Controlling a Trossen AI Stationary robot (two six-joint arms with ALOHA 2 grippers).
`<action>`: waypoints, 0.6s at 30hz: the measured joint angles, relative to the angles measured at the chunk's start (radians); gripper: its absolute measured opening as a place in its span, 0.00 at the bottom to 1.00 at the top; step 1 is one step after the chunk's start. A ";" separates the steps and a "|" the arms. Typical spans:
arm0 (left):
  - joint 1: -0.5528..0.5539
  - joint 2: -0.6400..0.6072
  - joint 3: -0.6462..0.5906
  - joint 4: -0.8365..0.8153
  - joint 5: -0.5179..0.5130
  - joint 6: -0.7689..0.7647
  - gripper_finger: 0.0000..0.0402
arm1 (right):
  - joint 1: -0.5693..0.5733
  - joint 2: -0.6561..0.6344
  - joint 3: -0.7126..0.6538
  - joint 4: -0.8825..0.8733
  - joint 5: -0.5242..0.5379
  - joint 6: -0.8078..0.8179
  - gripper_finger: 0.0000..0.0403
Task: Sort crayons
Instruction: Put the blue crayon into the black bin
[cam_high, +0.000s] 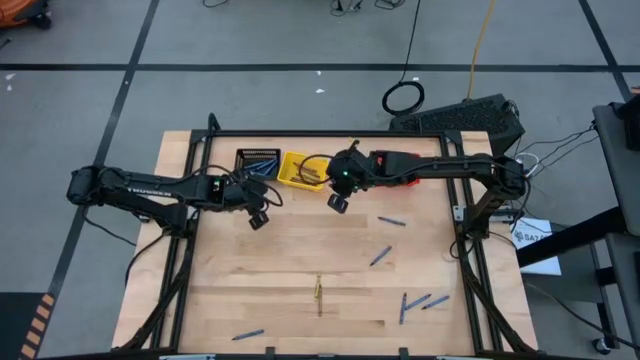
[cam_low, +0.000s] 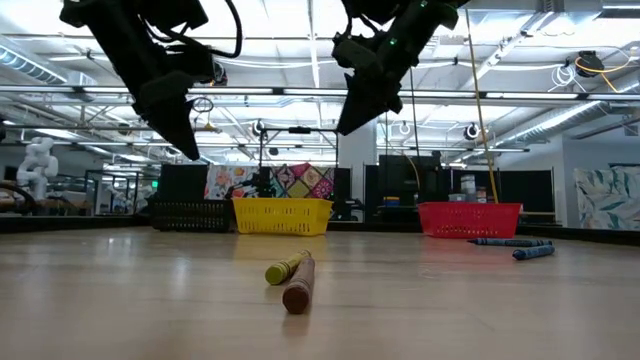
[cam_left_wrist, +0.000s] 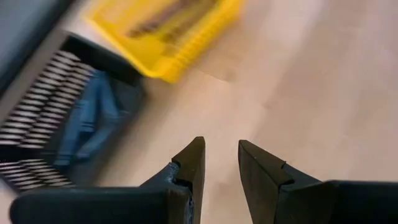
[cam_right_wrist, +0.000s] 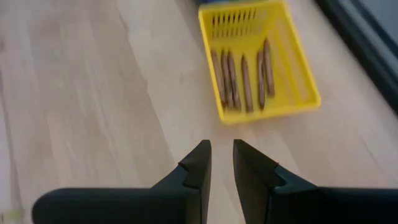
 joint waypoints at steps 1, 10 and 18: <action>-0.001 0.000 0.000 -0.002 0.050 -0.001 0.24 | 0.004 0.000 0.000 -0.026 0.000 0.001 0.14; -0.100 0.000 0.000 -0.013 0.289 -0.114 0.24 | 0.050 0.000 0.000 -0.233 0.000 0.127 0.14; -0.269 0.000 0.000 -0.015 0.290 -0.241 0.24 | 0.118 -0.002 0.000 -0.341 0.000 0.234 0.14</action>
